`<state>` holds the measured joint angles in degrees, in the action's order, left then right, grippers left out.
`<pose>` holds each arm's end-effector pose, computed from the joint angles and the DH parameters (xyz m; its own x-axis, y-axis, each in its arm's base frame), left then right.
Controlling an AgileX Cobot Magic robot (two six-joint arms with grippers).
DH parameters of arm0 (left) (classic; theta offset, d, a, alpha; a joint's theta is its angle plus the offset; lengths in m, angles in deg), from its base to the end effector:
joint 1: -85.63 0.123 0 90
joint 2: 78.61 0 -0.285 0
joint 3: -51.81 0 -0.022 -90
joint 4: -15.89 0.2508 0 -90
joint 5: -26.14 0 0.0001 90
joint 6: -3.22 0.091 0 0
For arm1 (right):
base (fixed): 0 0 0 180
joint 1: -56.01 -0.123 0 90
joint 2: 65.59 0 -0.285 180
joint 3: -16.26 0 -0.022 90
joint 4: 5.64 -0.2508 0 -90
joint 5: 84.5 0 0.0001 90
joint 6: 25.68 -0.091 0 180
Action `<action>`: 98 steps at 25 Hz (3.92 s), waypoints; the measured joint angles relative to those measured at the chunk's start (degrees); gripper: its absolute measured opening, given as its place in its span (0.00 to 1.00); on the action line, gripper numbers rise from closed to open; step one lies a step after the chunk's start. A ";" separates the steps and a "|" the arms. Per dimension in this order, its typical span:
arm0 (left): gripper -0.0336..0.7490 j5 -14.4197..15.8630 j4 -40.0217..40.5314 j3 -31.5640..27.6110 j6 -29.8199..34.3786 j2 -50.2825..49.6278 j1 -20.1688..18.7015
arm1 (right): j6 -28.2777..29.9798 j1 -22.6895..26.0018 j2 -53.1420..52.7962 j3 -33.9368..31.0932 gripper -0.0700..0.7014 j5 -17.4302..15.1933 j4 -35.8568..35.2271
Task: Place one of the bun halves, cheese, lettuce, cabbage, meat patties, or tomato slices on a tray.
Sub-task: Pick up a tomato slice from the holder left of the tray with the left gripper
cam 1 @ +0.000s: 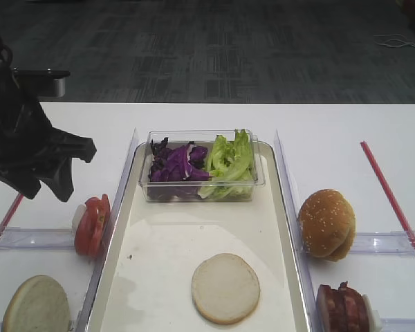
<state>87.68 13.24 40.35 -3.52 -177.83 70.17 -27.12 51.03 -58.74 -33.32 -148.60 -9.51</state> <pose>0.2885 -0.0836 0.2462 -0.9834 0.1276 -0.1289 0.1361 0.9890 -0.0588 -0.0084 0.0048 0.2678 -0.5121 0.0101 -0.8588 -0.1110 0.9908 0.0778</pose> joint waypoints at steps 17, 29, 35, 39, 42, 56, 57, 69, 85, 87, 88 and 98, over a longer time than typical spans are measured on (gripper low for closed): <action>0.51 -2.87 -0.08 2.95 -8.69 -1.82 -8.48 | 0.00 0.00 0.00 0.00 0.70 0.00 0.00; 0.49 -1.64 1.54 6.43 -14.25 -8.18 -10.95 | 0.00 0.00 0.00 0.00 0.70 0.00 0.00; 0.48 -2.04 1.90 6.55 -17.97 -9.06 -11.03 | 0.00 0.00 0.00 0.00 0.70 0.00 0.00; 0.48 -3.32 1.90 6.66 -18.19 -9.06 -11.03 | 0.00 0.00 0.00 0.00 0.70 0.00 0.00; 0.48 -3.43 2.66 6.66 -18.84 -9.06 -11.03 | 0.00 0.00 0.00 0.00 0.70 0.00 0.00; 0.48 -3.72 4.62 6.78 -21.22 -13.80 -11.03 | 0.00 0.00 0.00 0.00 0.70 0.00 0.00; 0.48 -3.94 4.62 6.78 -21.22 -13.93 -11.03 | 0.00 0.00 0.00 0.00 0.70 0.00 0.00; 0.48 -5.37 4.62 6.78 -21.34 -14.03 -11.03 | 0.00 0.00 0.00 0.00 0.70 0.00 0.00; 0.46 -4.43 5.45 6.78 -21.15 -15.90 -11.03 | 0.00 0.00 0.00 0.00 0.70 0.00 0.00; 0.45 -4.06 6.27 6.78 -21.27 -15.90 -11.03 | 0.00 0.00 0.00 0.00 0.70 0.00 0.00; 0.44 -3.94 6.49 6.78 -21.37 -15.90 -11.03 | 0.00 0.00 0.00 0.00 0.70 0.00 0.00; 0.30 -2.79 7.44 6.78 -22.53 -15.90 -11.03 | 0.00 0.00 0.00 0.00 0.70 0.00 0.00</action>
<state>84.89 20.67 47.13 -26.05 -193.73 59.14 -27.12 51.03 -58.74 -33.32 -148.60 -9.51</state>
